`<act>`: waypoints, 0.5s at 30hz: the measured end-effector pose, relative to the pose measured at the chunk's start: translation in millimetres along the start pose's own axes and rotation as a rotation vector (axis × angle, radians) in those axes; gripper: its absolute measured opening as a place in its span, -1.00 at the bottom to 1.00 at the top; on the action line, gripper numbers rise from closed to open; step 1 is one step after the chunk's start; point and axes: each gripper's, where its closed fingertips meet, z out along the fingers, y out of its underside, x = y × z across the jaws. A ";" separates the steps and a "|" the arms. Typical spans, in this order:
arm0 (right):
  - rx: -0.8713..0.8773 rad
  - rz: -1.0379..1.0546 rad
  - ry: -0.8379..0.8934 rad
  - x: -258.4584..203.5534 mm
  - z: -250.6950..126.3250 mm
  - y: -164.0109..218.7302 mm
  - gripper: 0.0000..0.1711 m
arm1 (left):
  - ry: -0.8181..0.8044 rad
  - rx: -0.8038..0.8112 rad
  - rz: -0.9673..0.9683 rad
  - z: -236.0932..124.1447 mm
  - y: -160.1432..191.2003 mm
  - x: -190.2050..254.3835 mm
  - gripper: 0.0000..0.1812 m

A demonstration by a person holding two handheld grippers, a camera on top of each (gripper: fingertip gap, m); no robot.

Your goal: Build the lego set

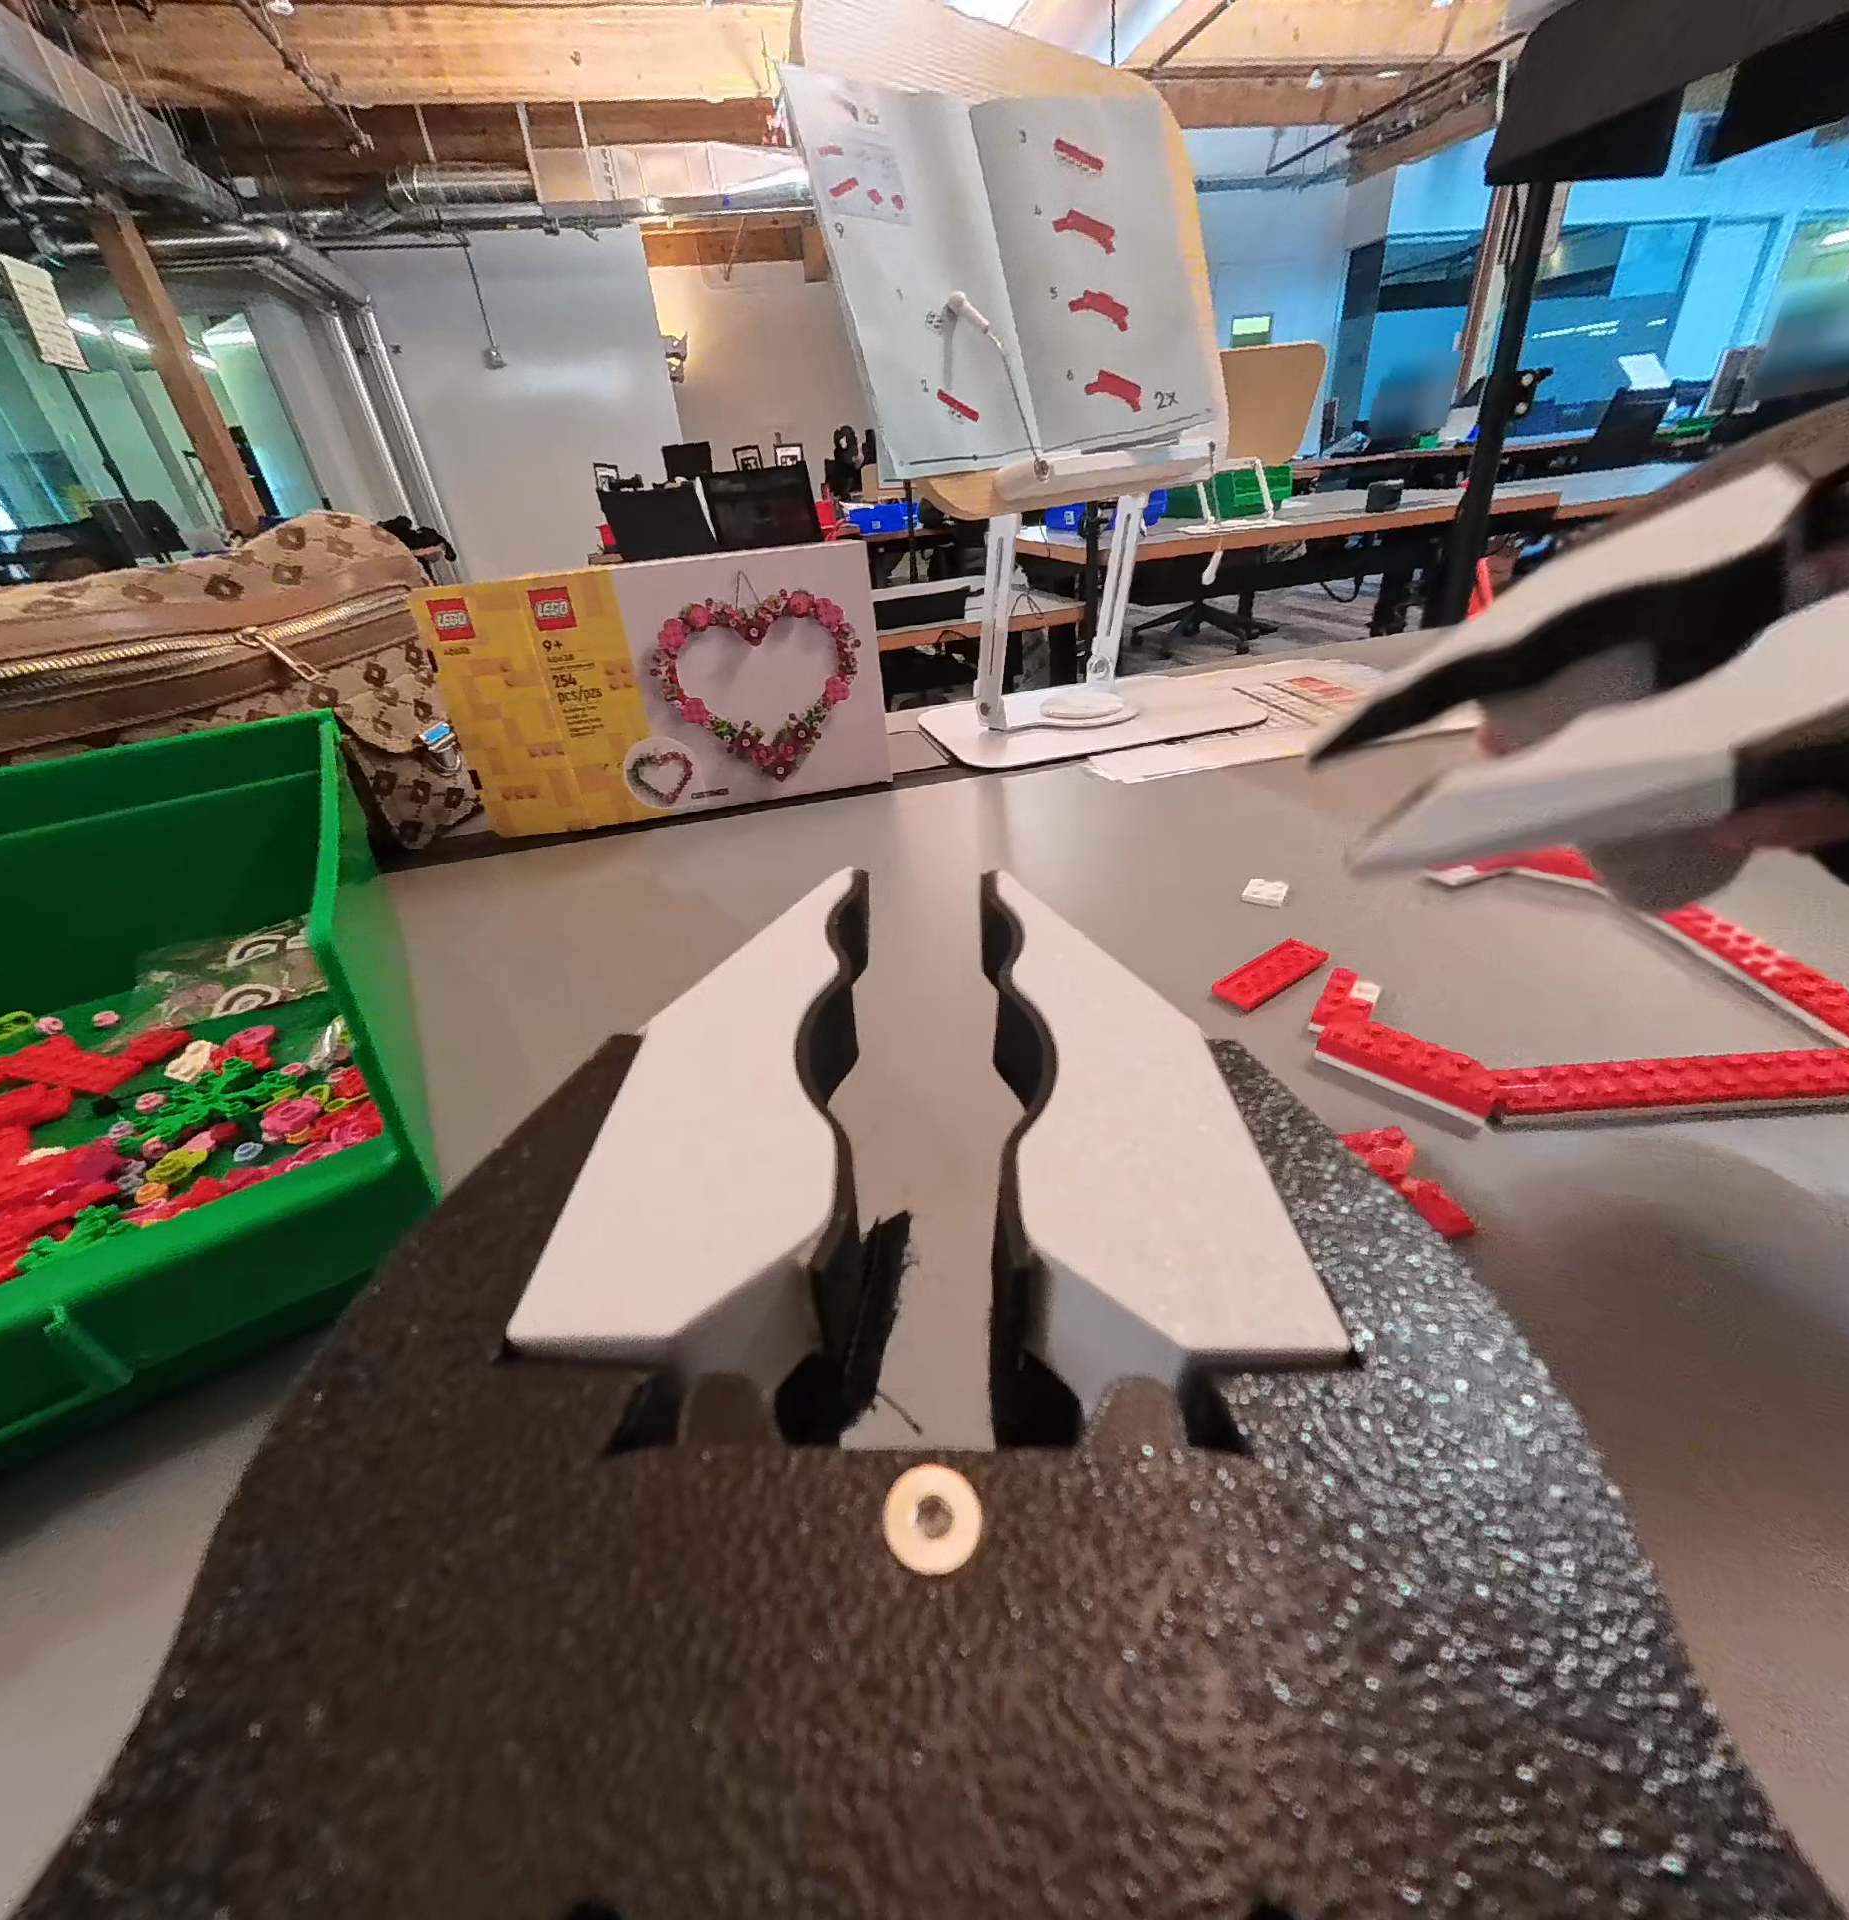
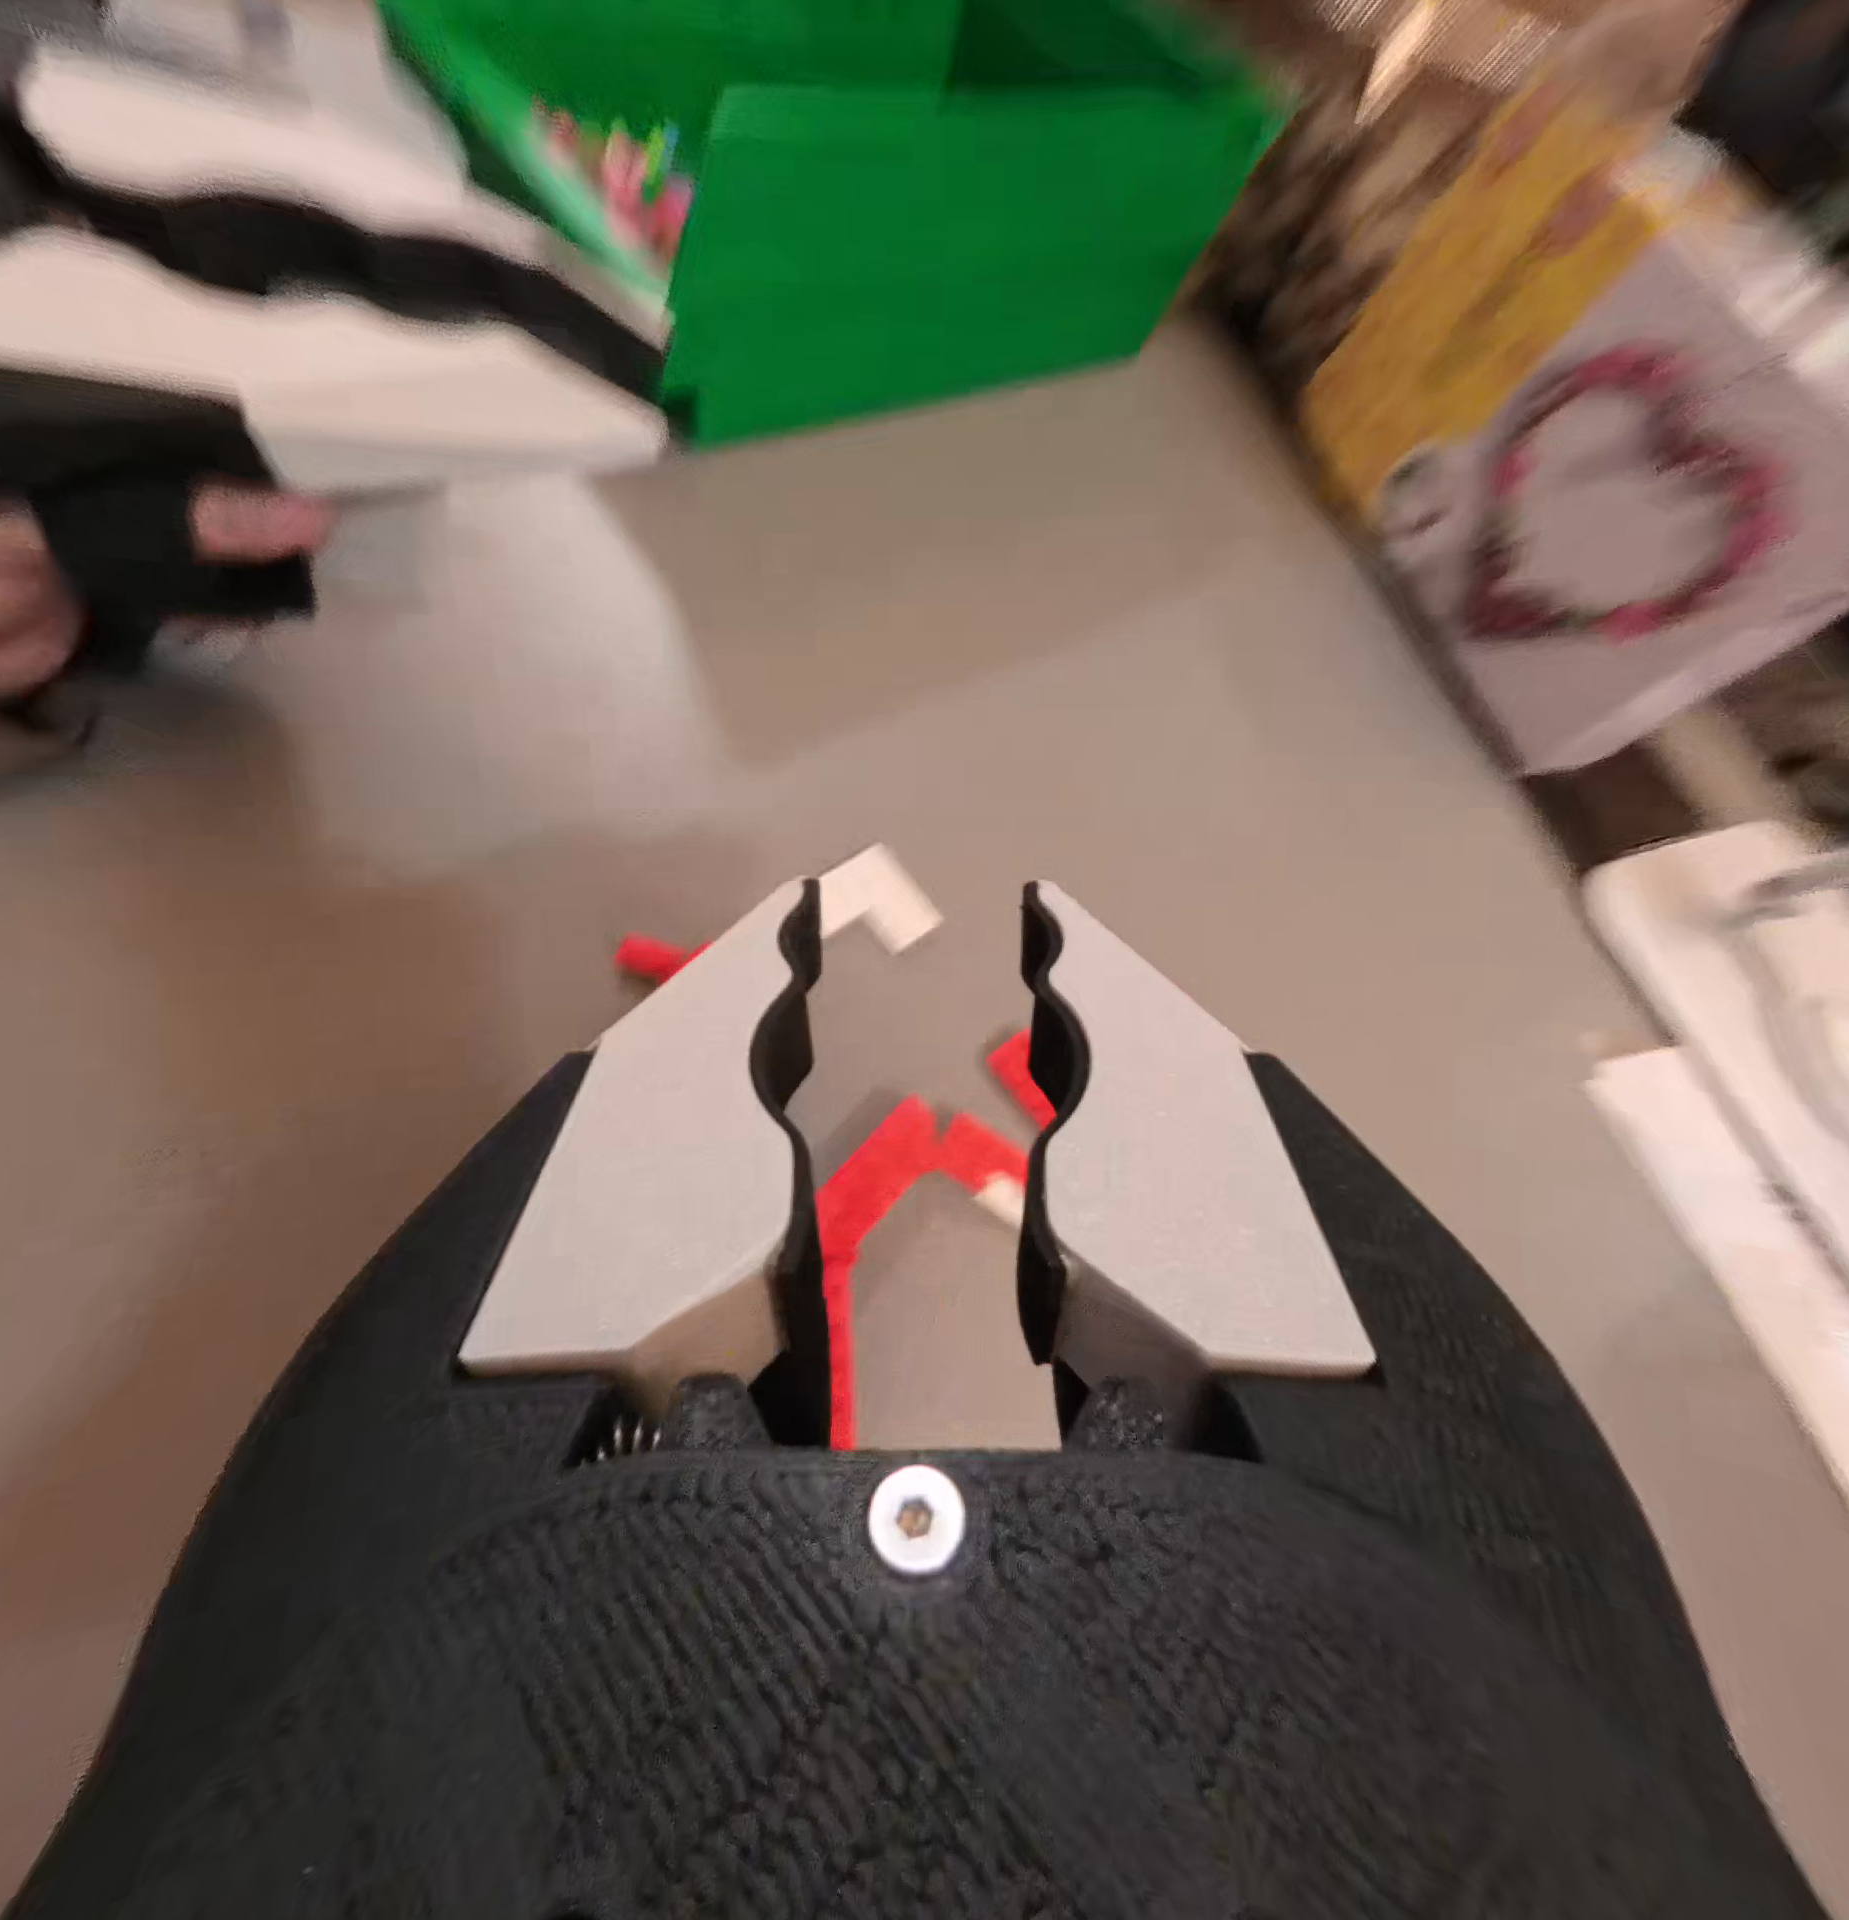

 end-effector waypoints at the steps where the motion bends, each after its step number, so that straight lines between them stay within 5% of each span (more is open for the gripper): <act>1: 0.106 -0.003 0.066 13.5 -10.6 -9.8 -0.52 | 0.005 0.001 -0.010 0.4 0.2 0.7 -0.79; 7: 0.625 -0.025 0.490 81.1 -104.8 -17.9 -0.38 | 0.003 -0.007 0.013 4.2 4.0 5.5 -0.68; 12: 0.594 -0.094 0.726 117.0 -144.3 29.4 -0.27 | -0.021 0.012 0.080 4.9 2.6 8.5 -0.57; 15: 0.528 -0.203 0.862 132.6 -155.9 50.7 -0.13 | -0.013 0.054 0.061 4.0 -3.5 11.9 -0.29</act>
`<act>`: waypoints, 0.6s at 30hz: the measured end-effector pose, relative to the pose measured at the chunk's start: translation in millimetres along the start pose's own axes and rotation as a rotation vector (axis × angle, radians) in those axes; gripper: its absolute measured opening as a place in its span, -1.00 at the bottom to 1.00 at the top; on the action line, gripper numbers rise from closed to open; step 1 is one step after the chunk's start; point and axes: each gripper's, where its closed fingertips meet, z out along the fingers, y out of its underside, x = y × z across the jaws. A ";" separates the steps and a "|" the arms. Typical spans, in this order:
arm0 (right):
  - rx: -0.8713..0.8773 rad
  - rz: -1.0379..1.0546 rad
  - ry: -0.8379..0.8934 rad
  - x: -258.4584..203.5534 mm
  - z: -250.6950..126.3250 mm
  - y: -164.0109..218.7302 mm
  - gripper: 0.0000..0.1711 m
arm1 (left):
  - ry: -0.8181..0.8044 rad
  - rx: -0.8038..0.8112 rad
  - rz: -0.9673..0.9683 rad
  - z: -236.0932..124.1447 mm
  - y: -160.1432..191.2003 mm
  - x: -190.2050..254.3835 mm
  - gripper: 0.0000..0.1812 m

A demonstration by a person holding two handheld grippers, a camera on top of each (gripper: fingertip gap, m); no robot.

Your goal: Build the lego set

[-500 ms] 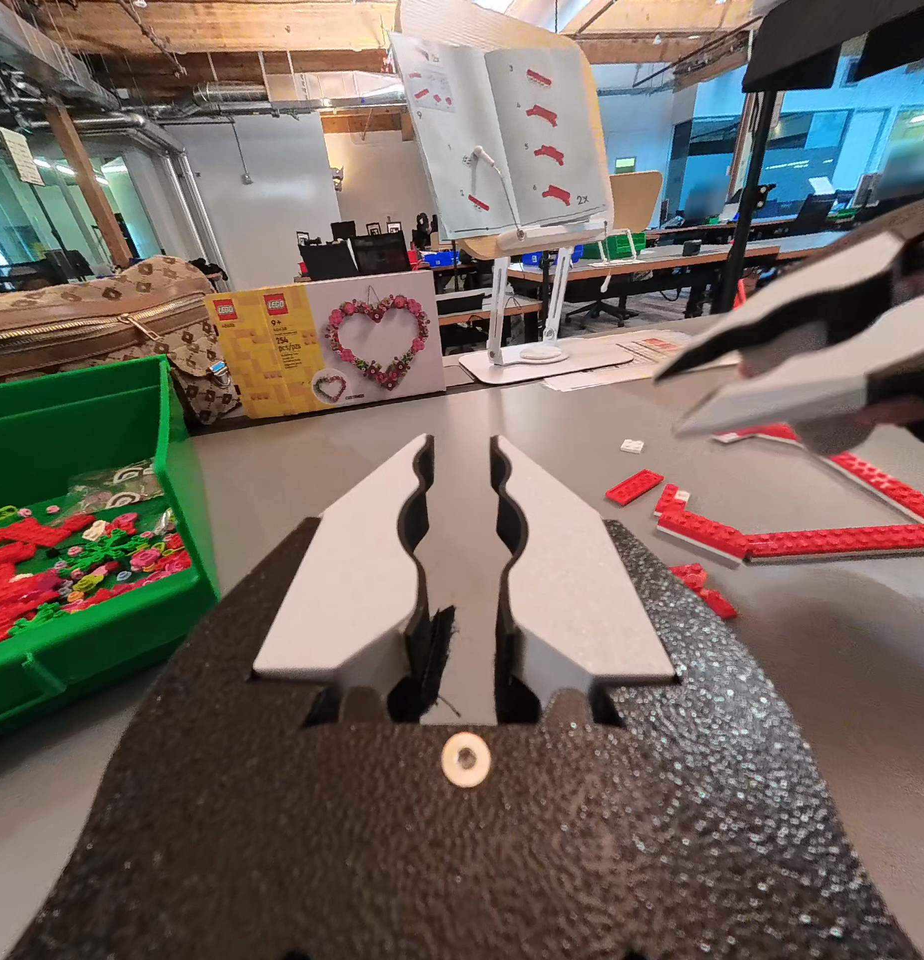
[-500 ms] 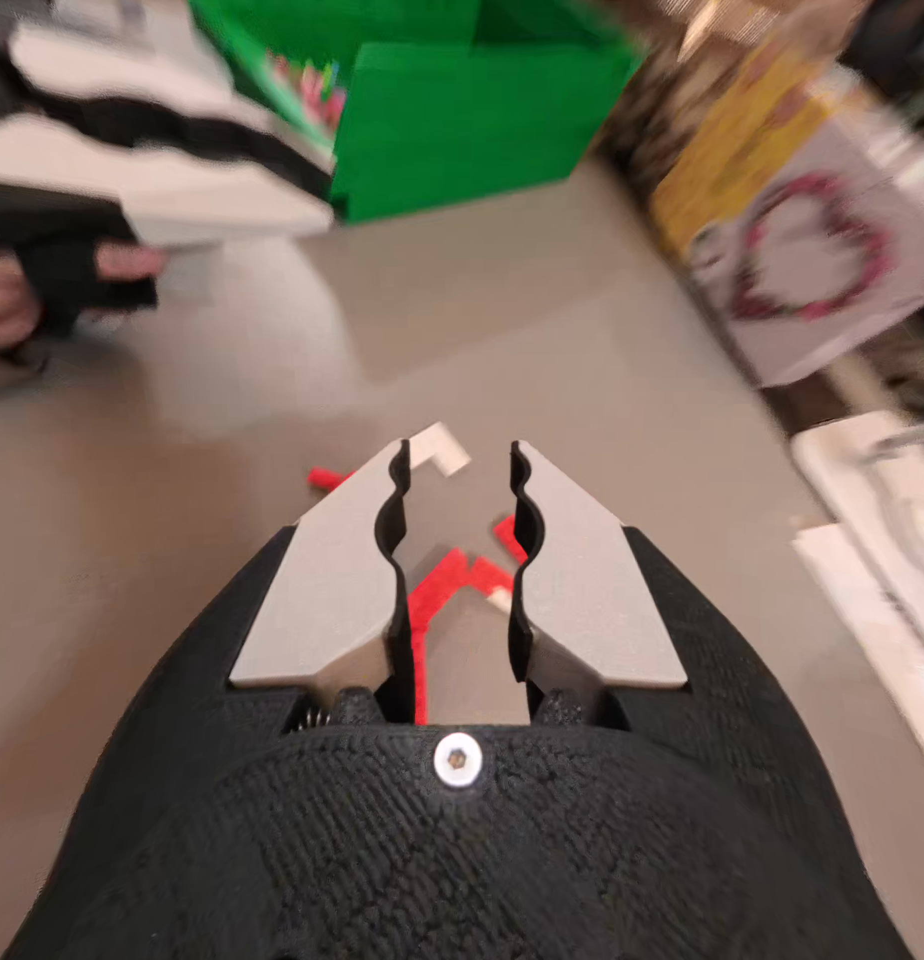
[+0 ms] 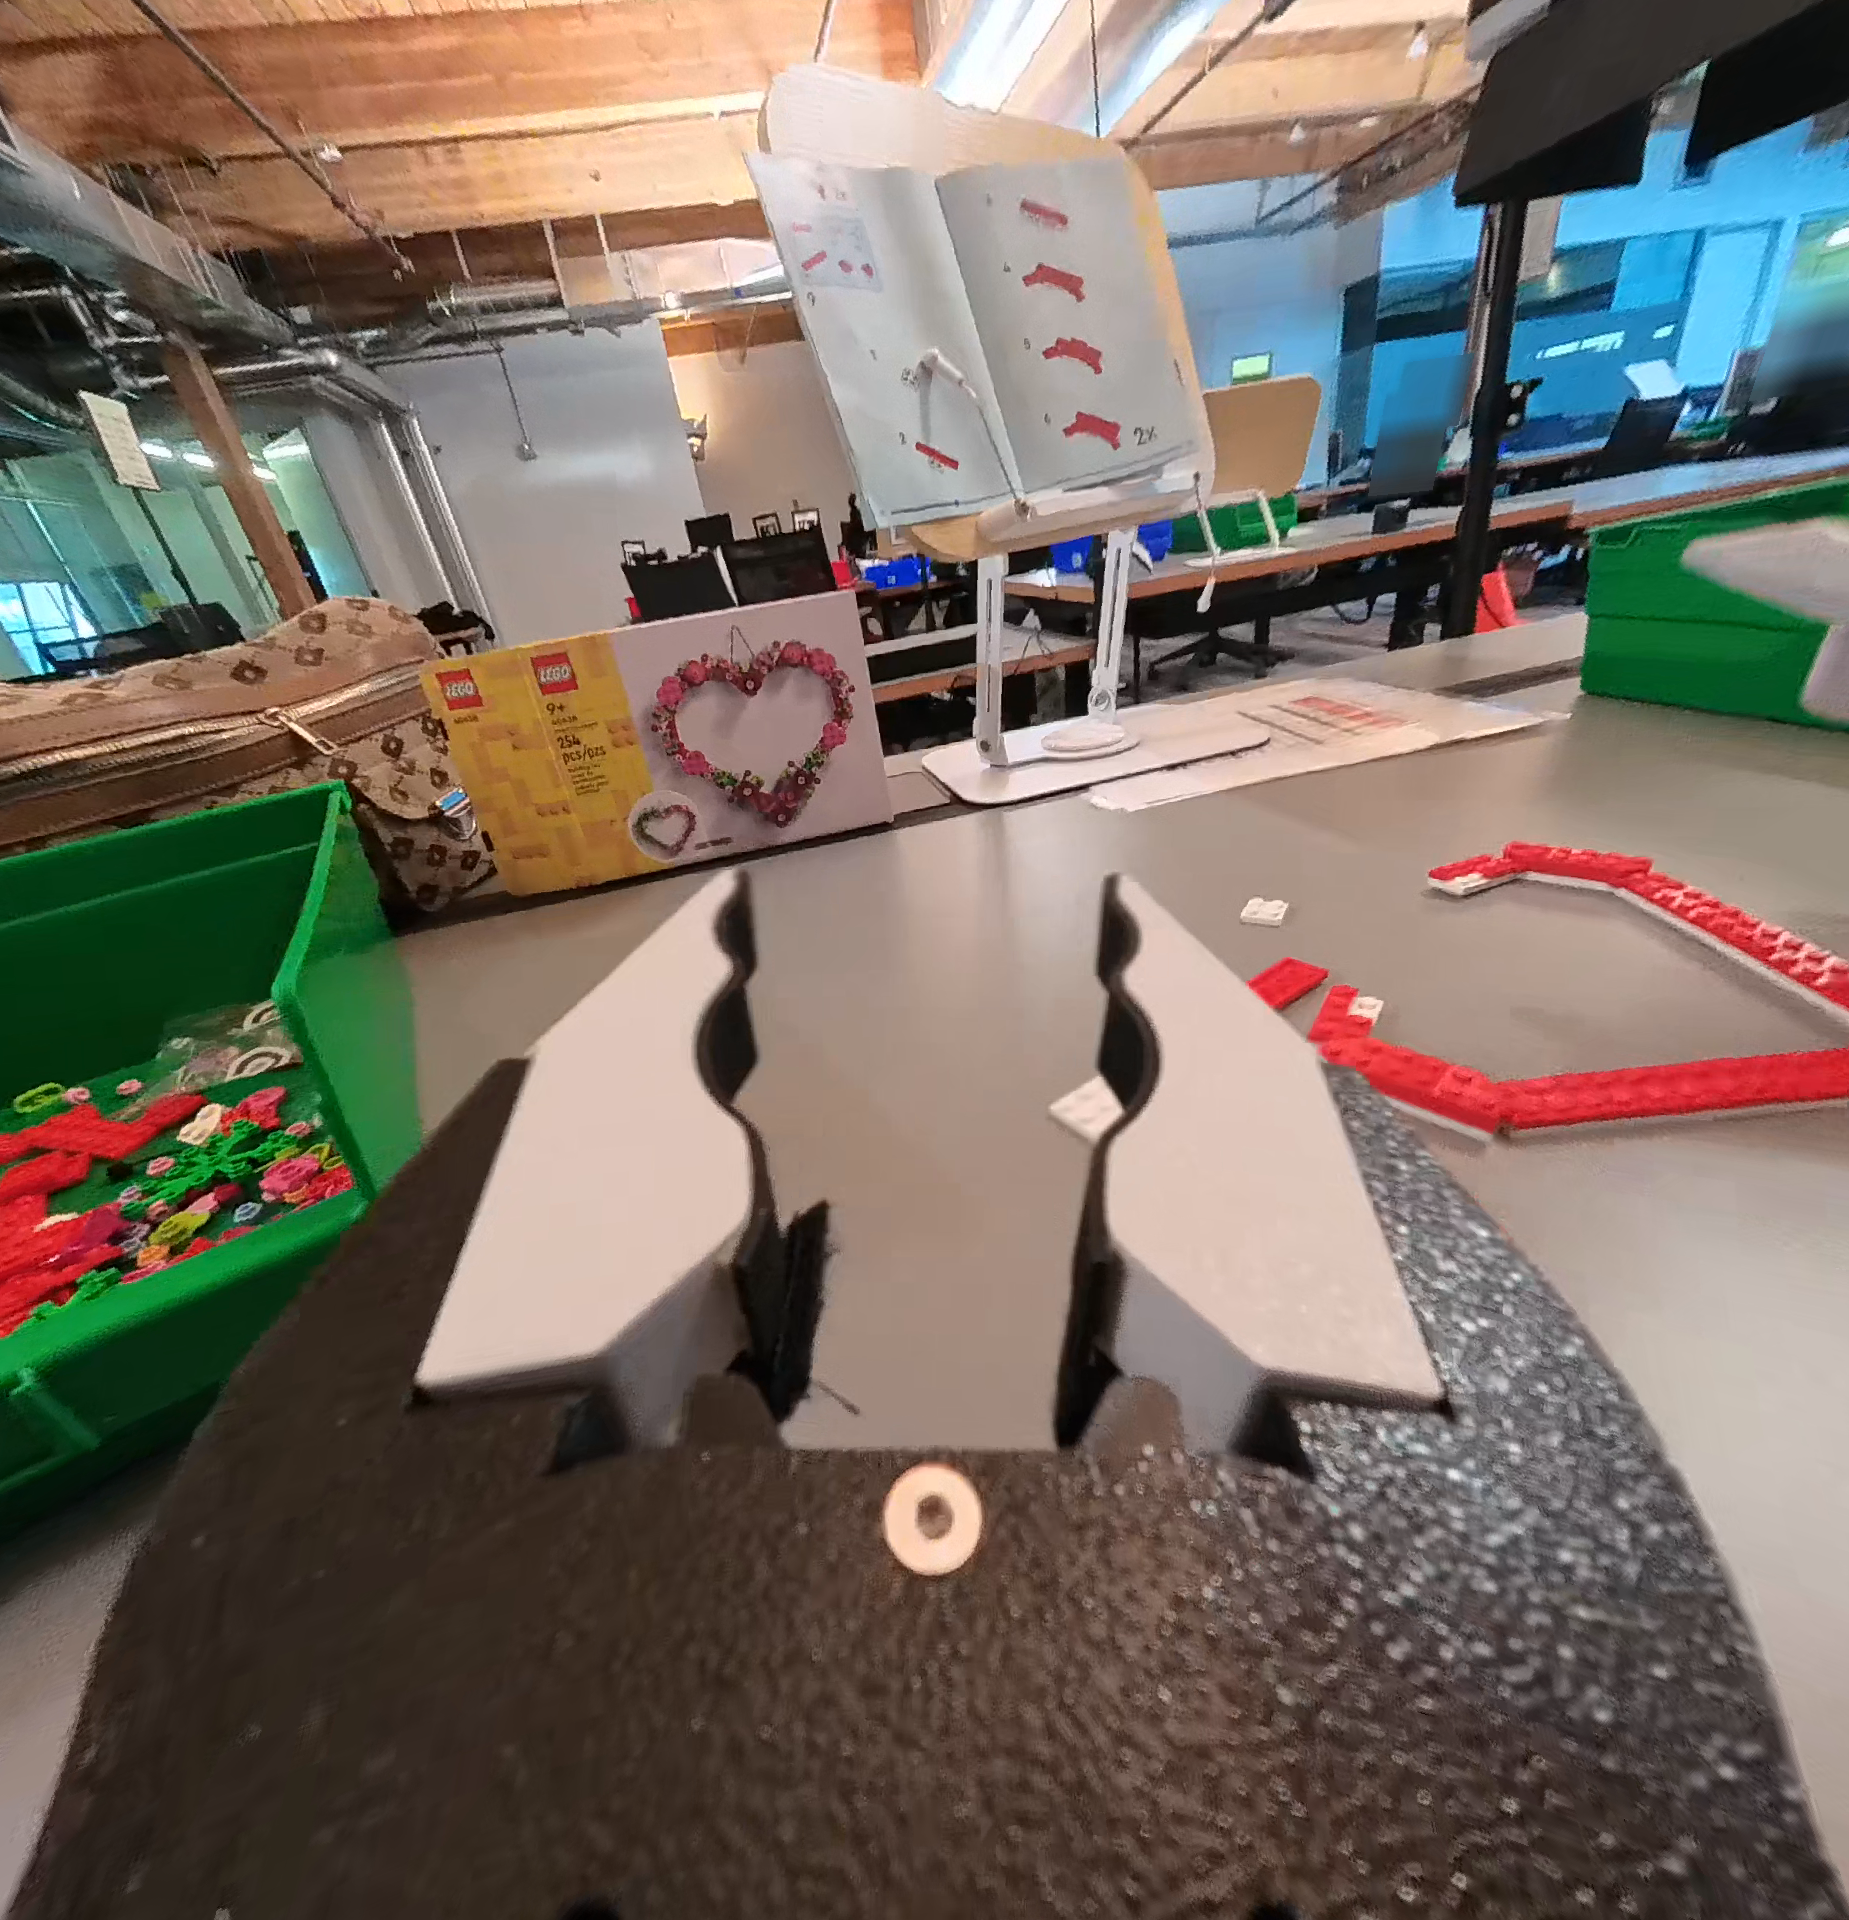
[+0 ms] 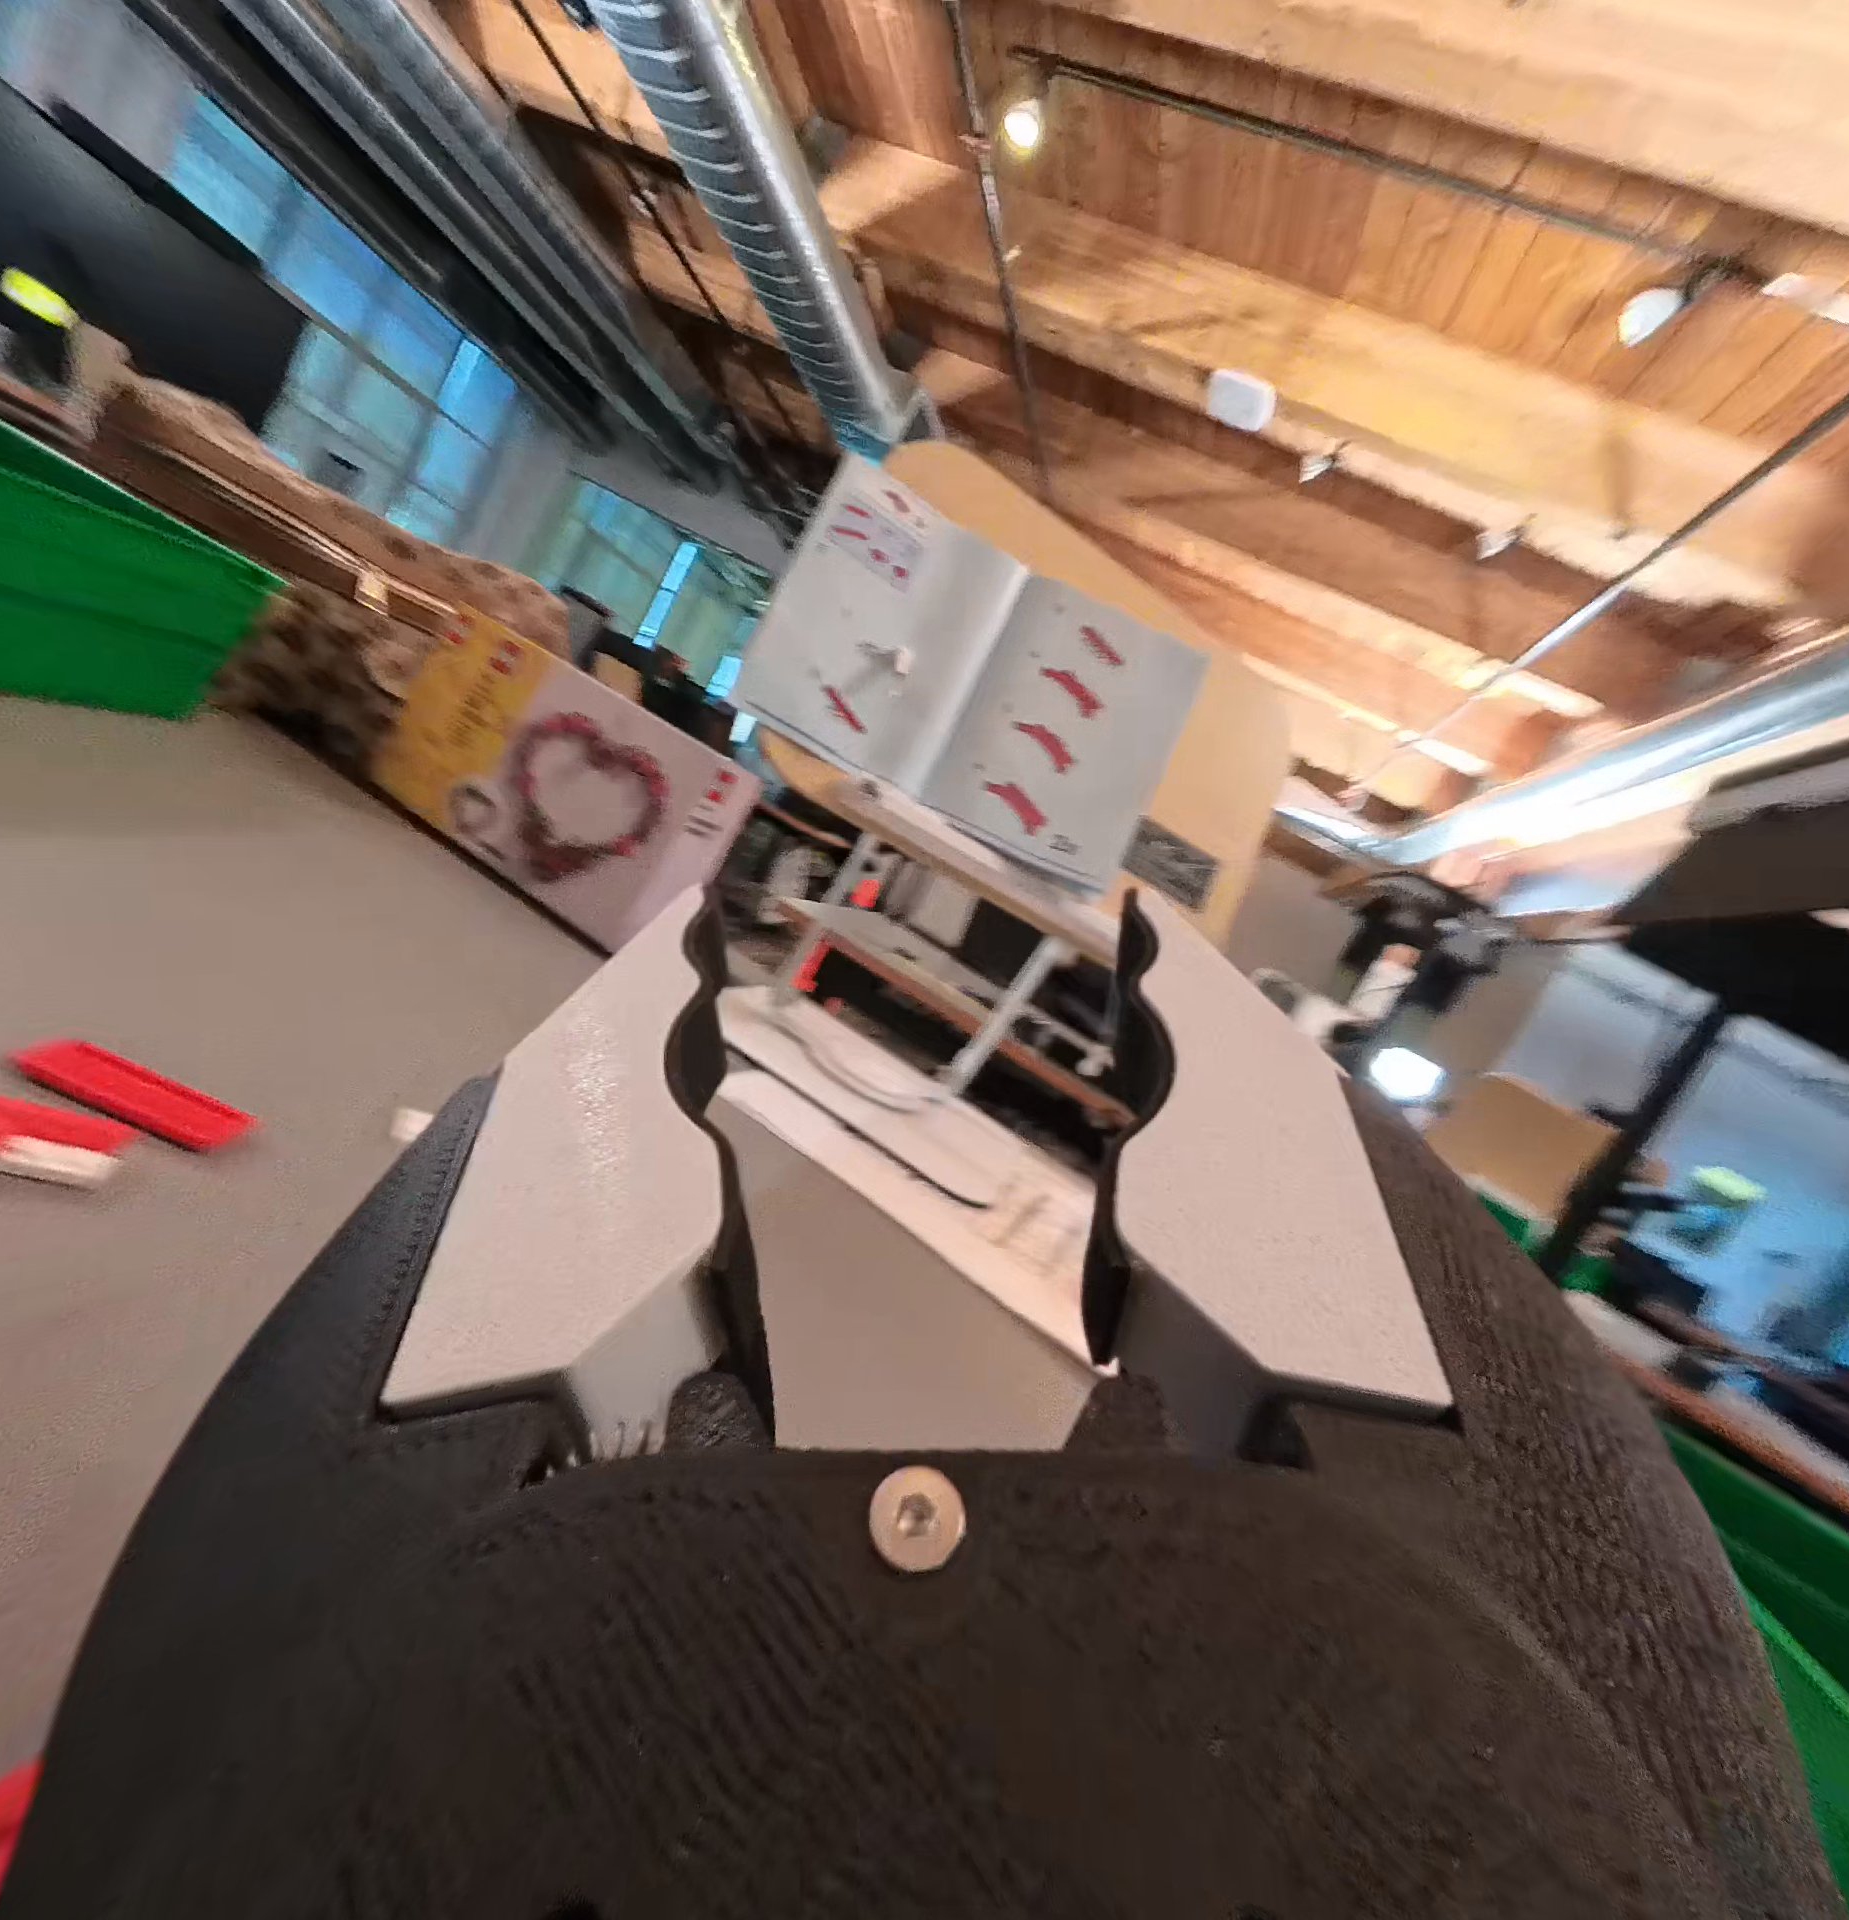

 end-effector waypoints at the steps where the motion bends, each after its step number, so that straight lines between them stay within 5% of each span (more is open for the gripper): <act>1: 0.001 -0.046 0.033 5.9 -1.8 4.1 -0.04 | 0.006 0.016 -0.018 -0.5 -3.2 1.0 -0.19; 3: 0.020 -0.069 0.093 18.6 -2.4 4.8 0.28 | 0.003 0.057 -0.049 -2.0 -10.1 0.4 -0.02; 6: 0.032 -0.011 0.126 28.0 -1.7 9.1 0.45 | -0.018 0.105 -0.046 -3.8 -17.2 -2.1 0.13; 14: -0.011 0.043 0.196 48.0 -1.7 25.0 0.48 | -0.123 0.114 -0.028 -2.0 -16.7 -14.4 0.64; 18: -0.023 0.065 0.236 56.1 -4.4 28.4 0.48 | -0.145 0.130 -0.010 -3.9 -20.2 -16.2 0.70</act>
